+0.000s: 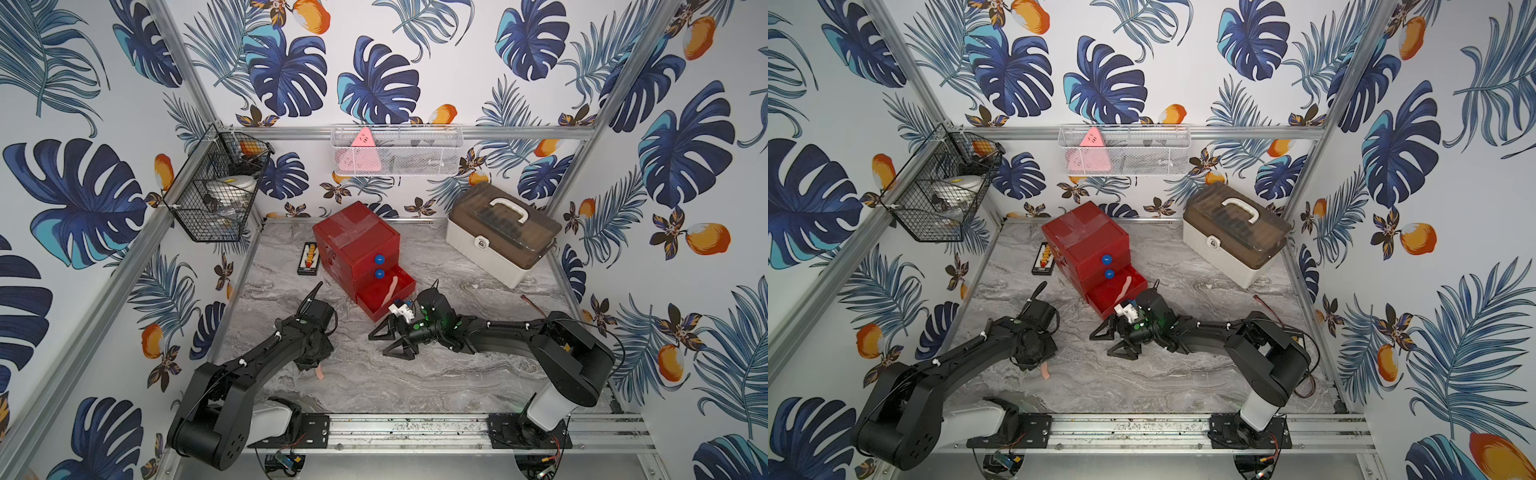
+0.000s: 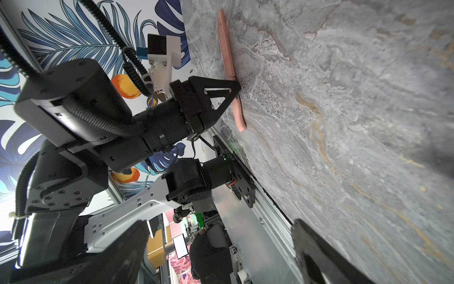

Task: Place the fruit knives into the drawer by color
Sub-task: Pick up the fruit knife from the center of the board.

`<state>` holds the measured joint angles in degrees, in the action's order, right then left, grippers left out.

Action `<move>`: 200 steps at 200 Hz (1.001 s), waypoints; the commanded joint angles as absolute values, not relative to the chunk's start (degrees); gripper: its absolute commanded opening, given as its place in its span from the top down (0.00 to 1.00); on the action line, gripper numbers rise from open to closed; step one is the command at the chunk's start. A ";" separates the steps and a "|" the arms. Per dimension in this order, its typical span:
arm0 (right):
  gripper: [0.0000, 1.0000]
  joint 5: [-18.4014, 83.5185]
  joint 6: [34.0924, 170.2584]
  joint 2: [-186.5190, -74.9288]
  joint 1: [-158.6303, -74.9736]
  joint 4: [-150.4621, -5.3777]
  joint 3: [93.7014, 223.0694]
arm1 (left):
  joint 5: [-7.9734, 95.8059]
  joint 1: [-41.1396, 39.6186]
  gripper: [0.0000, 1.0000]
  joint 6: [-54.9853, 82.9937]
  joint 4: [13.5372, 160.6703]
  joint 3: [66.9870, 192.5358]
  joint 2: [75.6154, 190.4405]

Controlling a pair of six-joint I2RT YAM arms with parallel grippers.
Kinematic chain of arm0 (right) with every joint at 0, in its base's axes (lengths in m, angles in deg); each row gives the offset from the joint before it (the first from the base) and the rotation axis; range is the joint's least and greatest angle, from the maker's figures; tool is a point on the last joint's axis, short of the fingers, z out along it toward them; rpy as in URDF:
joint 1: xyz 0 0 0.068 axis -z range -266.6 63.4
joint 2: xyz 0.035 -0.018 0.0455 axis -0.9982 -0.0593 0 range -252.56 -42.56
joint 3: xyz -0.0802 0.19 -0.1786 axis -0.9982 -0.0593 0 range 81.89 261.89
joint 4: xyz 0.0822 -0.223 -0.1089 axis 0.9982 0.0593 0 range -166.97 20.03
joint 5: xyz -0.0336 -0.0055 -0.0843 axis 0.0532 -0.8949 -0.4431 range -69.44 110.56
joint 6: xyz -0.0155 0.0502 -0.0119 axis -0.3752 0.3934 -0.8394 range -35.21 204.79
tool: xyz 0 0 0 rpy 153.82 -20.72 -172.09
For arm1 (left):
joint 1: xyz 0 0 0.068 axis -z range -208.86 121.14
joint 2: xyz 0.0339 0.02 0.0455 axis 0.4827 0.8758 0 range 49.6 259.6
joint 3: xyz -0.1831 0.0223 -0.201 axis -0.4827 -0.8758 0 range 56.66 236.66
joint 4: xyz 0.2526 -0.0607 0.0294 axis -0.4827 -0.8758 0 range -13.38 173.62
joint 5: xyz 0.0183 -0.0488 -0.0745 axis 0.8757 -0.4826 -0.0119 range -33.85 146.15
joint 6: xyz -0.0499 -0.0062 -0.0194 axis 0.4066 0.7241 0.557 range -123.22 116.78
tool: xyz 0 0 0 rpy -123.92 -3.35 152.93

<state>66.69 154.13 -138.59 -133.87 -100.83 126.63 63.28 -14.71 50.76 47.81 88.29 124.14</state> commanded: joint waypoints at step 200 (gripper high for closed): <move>0.08 68.81 155.14 -145.33 -131.63 -106.15 128.21 | 55.40 -14.97 0.92 39.11 41.10 97.68 129.58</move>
